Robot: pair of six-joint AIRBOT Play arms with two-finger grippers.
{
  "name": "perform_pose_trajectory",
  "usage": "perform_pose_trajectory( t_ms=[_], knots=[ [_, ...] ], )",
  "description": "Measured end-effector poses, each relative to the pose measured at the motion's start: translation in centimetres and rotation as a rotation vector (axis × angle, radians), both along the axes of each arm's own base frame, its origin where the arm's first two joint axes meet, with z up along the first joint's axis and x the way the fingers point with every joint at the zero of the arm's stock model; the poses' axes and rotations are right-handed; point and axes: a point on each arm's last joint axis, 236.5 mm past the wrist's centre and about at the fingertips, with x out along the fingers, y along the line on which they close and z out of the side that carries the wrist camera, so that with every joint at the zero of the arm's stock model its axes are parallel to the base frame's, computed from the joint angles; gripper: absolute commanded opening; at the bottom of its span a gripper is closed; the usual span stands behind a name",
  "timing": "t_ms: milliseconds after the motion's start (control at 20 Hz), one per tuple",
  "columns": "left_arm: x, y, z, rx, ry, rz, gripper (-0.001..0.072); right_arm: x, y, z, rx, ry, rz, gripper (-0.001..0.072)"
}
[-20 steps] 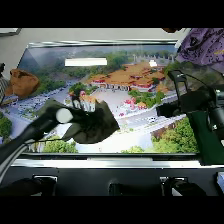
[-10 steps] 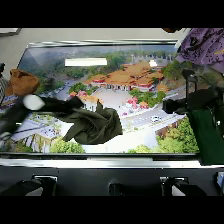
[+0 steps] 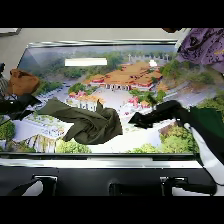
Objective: Fold the clothes and pants, and hang the long-sleeved shirts on hangers.
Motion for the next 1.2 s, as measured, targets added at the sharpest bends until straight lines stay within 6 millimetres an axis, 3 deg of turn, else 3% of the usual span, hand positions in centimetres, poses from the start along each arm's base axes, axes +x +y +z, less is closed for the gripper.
perform_pose_trajectory(
  t_ms=[250, 300, 400, 450, 500, 750, 900, 1200],
  knots=[
    [-0.5, 1.7, 0.0, 0.002, 0.006, 0.037, 0.0673, -0.5, 4.2, -1.6, 0.04, 0.001, 0.024, 0.0477],
    [-0.5, 1.8, 0.0, 0.002, 0.007, 0.04, 0.0673, -0.4, 4.6, -1.7, 0.045, 0.0, 0.016, 0.0442],
    [-0.5, 2.0, -0.1, 0.002, 0.008, 0.044, 0.0673, -0.1, 5.0, -2.1, 0.046, -0.009, 0.001, 0.0228],
    [-0.6, 2.1, -0.1, 0.002, 0.01, 0.048, 0.0674, 0.0, 5.0, -2.3, 0.042, -0.015, 0.001, 0.0061],
    [-0.6, 2.4, -0.2, 0.001, 0.013, 0.054, 0.0673, 0.0, 5.2, -2.3, 0.046, -0.017, 0.003, 0.0029],
    [-1.1, 5.9, -2.6, -0.004, 0.049, 0.132, 0.0673, 0.1, 4.6, -1.1, 0.05, -0.052, 0.029, 0.0029],
    [-0.8, 7.6, -6.1, -0.036, 0.077, 0.147, 0.0673, 1.3, 2.8, 0.4, 0.039, -0.081, -0.015, 0.0029],
    [1.5, 8.1, -13.2, -0.145, 0.102, 0.14, 0.0673, 2.3, 0.7, 3.0, 0.029, -0.125, -0.063, 0.0029]
  ],
)
